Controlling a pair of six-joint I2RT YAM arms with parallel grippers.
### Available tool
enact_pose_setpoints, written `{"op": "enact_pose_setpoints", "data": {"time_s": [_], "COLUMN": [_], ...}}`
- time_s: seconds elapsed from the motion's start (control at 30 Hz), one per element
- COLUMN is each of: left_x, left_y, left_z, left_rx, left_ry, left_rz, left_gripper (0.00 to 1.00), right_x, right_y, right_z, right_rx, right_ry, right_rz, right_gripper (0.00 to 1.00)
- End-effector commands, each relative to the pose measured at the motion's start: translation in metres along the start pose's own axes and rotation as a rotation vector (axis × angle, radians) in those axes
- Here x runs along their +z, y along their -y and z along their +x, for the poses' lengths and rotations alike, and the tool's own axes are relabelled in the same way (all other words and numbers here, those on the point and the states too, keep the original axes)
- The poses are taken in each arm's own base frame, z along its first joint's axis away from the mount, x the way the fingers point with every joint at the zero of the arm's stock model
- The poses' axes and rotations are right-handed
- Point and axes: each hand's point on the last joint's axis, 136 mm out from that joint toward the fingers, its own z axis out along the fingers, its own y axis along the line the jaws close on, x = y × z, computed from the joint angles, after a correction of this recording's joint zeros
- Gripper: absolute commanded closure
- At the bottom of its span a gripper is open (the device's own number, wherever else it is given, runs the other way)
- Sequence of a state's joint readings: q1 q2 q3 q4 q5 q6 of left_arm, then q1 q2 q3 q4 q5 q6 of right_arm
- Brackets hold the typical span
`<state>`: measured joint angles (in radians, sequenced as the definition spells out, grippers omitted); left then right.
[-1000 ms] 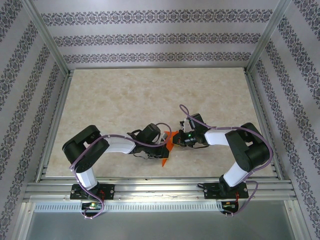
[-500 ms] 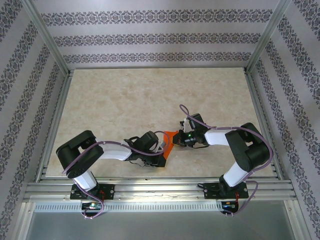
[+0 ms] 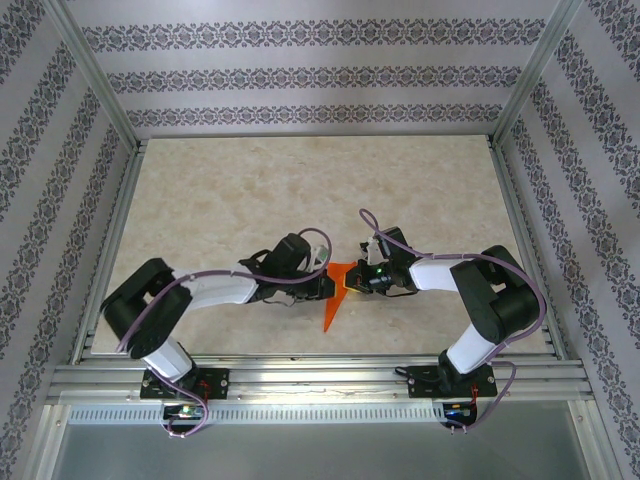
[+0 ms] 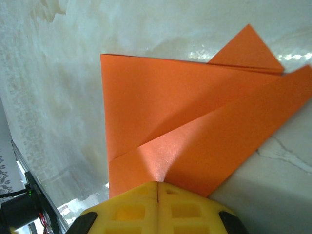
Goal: Fold a paper plane with a square sheet of paper (pick it up from the middle)
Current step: Fold the wing for the fifth time at the center of the table.
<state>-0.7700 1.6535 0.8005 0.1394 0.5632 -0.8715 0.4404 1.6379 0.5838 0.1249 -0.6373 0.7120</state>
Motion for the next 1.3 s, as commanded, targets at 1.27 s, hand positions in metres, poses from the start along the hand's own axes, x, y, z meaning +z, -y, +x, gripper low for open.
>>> {"op": "enact_pose_setpoints", "data": {"time_s": [1.27], "left_x": [0.037], "left_y": [-0.076], "left_z": [0.020], "left_rx": [-0.065], "left_ry": [-0.090], "left_rz": [-0.210], "left_gripper": [1.00], "right_x": [-0.014], "right_y": [-0.001], "right_z": [-0.018], "right_rx": [0.023], "right_ry": [0.073], "right_rz": [0.016], "right_gripper": [1.00]}}
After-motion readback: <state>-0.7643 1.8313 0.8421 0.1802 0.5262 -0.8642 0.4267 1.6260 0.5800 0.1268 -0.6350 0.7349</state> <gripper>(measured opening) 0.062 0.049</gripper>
